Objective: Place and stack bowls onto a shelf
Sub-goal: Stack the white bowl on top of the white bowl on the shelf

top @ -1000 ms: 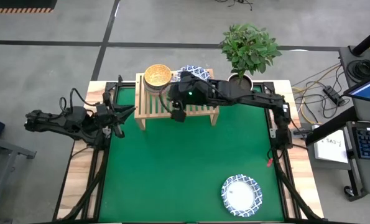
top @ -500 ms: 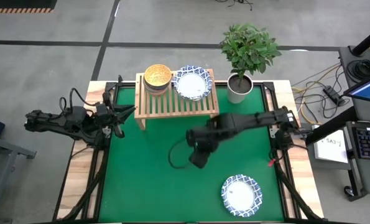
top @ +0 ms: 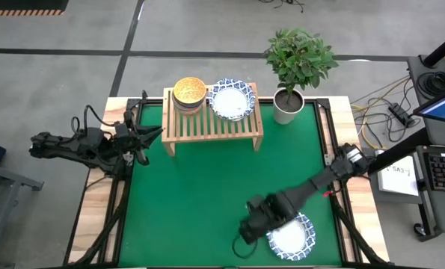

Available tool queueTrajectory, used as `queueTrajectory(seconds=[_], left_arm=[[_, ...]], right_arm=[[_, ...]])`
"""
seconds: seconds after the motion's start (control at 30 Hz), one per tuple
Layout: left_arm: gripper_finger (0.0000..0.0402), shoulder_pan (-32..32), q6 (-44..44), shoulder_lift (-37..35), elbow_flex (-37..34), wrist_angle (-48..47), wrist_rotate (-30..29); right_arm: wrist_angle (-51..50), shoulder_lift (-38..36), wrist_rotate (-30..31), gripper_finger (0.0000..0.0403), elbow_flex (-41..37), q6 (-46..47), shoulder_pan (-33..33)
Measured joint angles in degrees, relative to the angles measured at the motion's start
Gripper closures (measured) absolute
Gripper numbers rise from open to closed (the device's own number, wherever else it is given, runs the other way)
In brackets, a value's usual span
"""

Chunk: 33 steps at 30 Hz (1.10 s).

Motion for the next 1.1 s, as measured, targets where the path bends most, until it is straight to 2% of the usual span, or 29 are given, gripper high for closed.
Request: queueTrajectory(seconds=[0.1,0.23,0.5,0.77,1.1], left_arm=[[0.0364,0.0,-0.04,-0.08,0.0,0.0,0.0],[0.0364,0.0,-0.07,-0.03,0.0,-0.03,0.01],[0.0364,0.0,-0.24,0.01,0.0,-0.05,0.33],[0.0364,0.0,-0.11,-0.01,0.0,-0.07,0.37],[0.0364,0.0,-0.04,-0.01,0.0,-0.09,0.42]], right_arm=[[4.77,0.8,-0.14,0.0293,-1.84,5.84,2.92],[4.37,3.06,0.02,0.0293,-3.67,9.52,4.98],[4.26,6.73,-0.15,0.0293,-4.41,8.49,4.68],[1.28,6.8,0.08,0.0293,-4.45,7.91,4.09],[3.61,7.13,-0.32,0.0293,-7.99,8.22,4.13]])
